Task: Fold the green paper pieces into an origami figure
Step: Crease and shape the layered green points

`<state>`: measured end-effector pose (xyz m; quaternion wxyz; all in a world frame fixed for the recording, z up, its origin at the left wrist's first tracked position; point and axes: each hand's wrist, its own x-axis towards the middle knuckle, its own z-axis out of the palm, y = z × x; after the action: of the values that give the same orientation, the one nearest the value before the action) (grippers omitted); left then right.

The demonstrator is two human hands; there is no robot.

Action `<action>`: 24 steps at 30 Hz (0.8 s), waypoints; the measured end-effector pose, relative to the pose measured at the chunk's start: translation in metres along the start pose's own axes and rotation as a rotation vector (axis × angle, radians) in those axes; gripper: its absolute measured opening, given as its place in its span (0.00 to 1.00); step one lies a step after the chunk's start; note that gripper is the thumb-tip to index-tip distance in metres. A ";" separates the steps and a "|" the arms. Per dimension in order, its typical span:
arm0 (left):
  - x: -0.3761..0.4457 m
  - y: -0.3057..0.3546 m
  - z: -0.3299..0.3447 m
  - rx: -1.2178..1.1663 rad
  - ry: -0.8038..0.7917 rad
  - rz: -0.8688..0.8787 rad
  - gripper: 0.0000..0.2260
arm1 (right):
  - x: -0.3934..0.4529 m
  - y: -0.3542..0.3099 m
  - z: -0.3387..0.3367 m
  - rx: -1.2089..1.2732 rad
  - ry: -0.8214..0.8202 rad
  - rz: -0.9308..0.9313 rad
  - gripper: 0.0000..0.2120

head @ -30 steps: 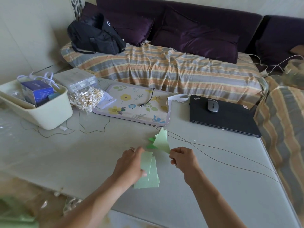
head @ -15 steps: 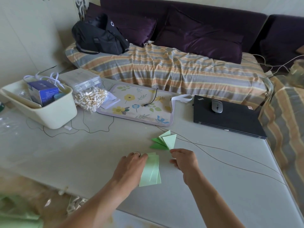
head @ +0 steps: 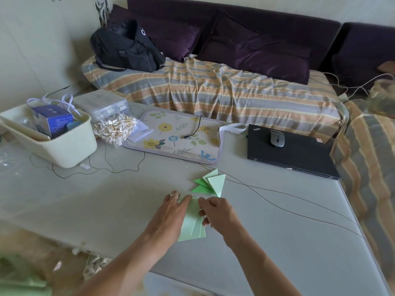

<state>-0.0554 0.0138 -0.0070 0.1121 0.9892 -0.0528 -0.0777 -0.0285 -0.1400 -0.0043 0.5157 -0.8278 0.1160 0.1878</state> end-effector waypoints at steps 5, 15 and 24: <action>-0.003 0.001 -0.006 -0.164 -0.039 -0.032 0.44 | -0.003 -0.001 0.000 0.005 0.019 -0.050 0.06; -0.001 0.012 -0.030 -0.801 0.278 -0.476 0.09 | -0.011 -0.004 -0.015 0.106 0.127 -0.109 0.02; -0.003 0.018 -0.033 -1.180 0.320 -0.643 0.03 | -0.031 -0.006 -0.023 0.125 0.130 -0.330 0.05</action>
<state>-0.0545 0.0042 0.0294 0.6093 0.7287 0.3117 0.0240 -0.0500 -0.1579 0.0227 0.5814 -0.8124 0.0233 0.0393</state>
